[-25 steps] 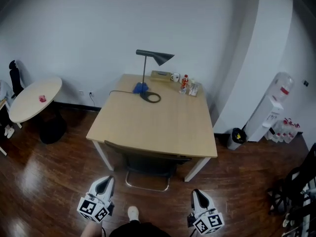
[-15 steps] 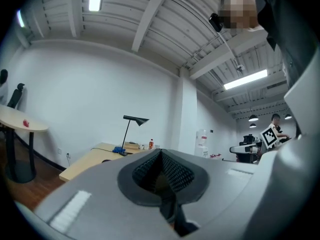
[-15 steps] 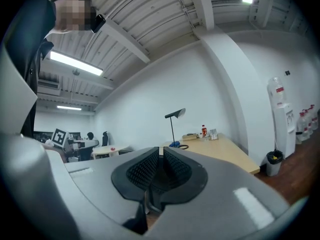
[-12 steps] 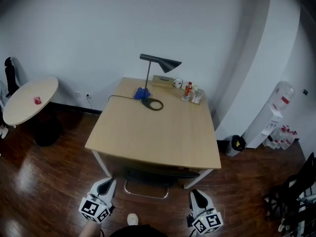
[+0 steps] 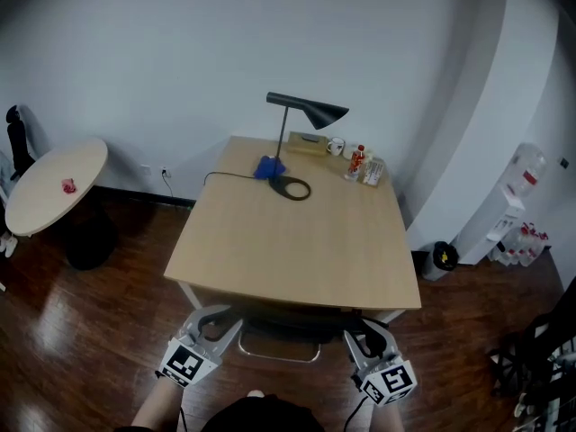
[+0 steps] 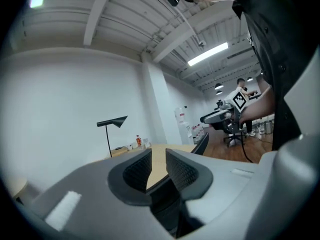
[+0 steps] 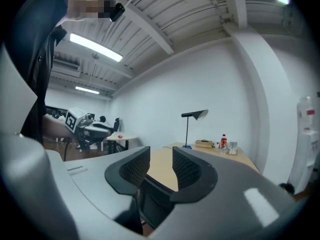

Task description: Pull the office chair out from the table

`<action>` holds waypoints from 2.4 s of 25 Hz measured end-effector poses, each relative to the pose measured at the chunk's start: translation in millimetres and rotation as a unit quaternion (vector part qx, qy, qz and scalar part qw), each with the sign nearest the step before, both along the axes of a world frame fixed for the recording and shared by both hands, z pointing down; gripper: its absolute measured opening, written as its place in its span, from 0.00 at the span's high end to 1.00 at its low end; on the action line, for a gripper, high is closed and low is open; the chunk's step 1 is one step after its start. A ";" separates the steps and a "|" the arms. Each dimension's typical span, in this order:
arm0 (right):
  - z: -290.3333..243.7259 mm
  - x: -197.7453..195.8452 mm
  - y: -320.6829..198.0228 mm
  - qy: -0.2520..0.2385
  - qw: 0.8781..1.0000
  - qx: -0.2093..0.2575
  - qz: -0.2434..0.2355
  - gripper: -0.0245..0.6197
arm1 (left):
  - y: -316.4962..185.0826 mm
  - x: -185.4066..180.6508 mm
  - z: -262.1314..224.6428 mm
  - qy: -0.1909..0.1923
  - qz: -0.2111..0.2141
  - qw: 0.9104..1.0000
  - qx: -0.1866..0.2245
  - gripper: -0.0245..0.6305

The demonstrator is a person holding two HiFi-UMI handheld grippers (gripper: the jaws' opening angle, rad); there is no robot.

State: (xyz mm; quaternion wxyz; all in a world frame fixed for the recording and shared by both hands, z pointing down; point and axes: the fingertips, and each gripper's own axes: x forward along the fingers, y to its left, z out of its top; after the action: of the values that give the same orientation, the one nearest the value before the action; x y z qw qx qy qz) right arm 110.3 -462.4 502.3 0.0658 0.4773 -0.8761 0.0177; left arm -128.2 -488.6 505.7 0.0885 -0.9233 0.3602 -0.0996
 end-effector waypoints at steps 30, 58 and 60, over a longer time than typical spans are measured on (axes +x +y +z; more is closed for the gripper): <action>135.8 -38.5 -22.5 0.465 0.829 -0.150 -0.273 0.58 | -20.7 76.9 126.6 -0.420 0.234 0.875 -0.048 0.66; 162.7 -26.7 -21.9 0.549 0.771 -0.165 -0.278 0.82 | -22.9 69.3 155.5 -0.513 0.225 0.827 -0.045 0.84; 162.7 -25.9 -24.0 0.546 0.771 -0.173 -0.278 0.81 | -25.0 69.7 154.6 -0.513 0.226 0.827 -0.047 0.84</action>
State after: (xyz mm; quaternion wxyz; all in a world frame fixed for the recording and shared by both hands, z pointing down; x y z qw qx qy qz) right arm 84.4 -486.4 665.0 0.6165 0.1226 -0.7695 -0.1134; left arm -58.4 -513.7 660.4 0.2368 -0.7981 0.0387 -0.5527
